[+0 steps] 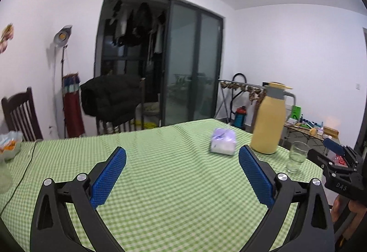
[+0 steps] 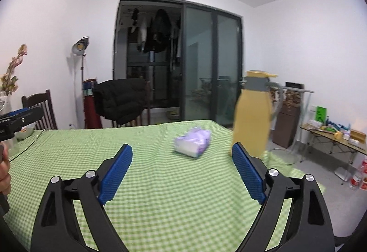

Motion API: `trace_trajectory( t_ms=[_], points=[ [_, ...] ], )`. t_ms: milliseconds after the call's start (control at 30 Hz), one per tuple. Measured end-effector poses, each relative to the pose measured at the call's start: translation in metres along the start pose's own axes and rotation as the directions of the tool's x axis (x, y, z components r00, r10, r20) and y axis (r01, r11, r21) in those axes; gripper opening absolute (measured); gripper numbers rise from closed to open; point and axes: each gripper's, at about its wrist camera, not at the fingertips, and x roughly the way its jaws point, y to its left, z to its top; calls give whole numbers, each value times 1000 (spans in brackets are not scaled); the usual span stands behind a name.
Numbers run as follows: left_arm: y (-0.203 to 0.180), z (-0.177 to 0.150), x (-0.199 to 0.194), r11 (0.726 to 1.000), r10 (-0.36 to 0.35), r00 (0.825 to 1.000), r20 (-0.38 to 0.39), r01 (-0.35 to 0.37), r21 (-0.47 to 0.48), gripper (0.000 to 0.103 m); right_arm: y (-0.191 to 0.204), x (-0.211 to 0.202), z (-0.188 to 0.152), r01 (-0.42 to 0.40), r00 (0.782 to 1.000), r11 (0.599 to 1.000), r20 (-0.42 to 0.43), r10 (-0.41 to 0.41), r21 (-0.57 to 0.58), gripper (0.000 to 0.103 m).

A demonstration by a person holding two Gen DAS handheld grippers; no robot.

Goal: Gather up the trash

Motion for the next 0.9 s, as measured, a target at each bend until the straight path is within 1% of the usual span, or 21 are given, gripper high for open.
trace_trajectory(
  t_ms=[100, 167, 267, 367, 500, 633, 733, 800, 833, 900],
  points=[
    [21, -10, 0, 1000, 29, 999, -12, -29, -6, 95, 14, 12, -7, -25, 1000, 1000, -9, 25, -3, 85],
    [32, -21, 4, 998, 57, 998, -19, -57, 15, 95, 19, 19, -14, -36, 999, 999, -12, 36, -7, 85],
    [45, -45, 4, 994, 108, 994, -24, -108, 36, 95, 28, 29, -31, -36, 999, 999, -19, 35, -34, 85],
    [58, -63, 5, 990, 143, 990, -12, -142, 21, 95, 33, 40, -53, -32, 998, 998, -50, 29, -46, 85],
    [73, -83, 7, 988, 151, 988, -29, -152, -12, 95, 35, 46, -69, -28, 997, 999, -68, 27, -28, 85],
    [81, -92, 12, 986, 163, 986, -40, -164, -29, 95, 37, 45, -78, -30, 998, 999, -64, 28, -24, 85],
    [82, -98, 16, 987, 160, 986, -55, -162, -23, 95, 34, 46, -81, -28, 998, 1000, -59, 28, -12, 85],
    [78, -102, 22, 987, 159, 984, -86, -160, -9, 95, 32, 46, -81, -23, 998, 1000, -59, 23, 5, 85],
    [76, -102, 22, 990, 143, 986, -89, -144, 2, 95, 32, 47, -81, -21, 998, 1000, -63, 22, 7, 85],
    [73, -103, 20, 989, 148, 986, -75, -148, 14, 95, 32, 46, -81, -16, 998, 1000, -63, 17, 7, 85]
  ],
)
